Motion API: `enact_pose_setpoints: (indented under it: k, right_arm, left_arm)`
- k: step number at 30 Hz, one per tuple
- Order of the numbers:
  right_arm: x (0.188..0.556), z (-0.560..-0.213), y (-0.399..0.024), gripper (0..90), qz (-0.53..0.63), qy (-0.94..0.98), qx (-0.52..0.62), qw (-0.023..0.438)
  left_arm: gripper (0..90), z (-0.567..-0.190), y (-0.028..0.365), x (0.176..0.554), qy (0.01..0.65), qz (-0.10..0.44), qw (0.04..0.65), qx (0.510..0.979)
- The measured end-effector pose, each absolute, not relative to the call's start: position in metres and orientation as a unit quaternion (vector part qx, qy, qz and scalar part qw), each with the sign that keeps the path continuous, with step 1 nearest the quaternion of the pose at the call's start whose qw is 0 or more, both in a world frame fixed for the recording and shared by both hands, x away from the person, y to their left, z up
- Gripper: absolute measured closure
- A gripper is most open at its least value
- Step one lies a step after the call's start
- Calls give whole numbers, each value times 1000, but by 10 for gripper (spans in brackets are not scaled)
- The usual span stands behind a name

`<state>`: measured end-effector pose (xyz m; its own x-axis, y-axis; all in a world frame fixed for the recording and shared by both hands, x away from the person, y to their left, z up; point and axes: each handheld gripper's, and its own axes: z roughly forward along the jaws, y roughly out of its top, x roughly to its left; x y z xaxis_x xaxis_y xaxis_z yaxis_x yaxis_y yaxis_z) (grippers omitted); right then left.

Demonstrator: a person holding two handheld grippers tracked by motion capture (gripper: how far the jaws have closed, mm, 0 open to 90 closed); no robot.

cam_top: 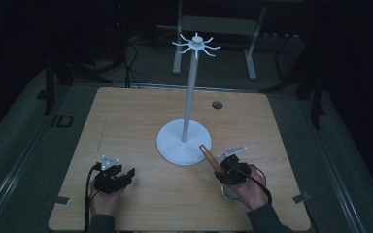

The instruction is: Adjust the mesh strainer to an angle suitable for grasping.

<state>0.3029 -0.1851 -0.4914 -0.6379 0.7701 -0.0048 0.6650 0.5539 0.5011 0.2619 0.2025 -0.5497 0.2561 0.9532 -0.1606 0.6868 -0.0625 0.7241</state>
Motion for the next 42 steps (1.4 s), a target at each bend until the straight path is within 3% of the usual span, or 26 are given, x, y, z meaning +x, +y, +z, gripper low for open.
enact_pose_setpoints:
  k: [42]
  right_arm:
    - [315, -441, -174, 698, 382, 810, 408, 177]
  left_arm:
    - [440, -549, 203, 263, 584, 186, 362, 702]
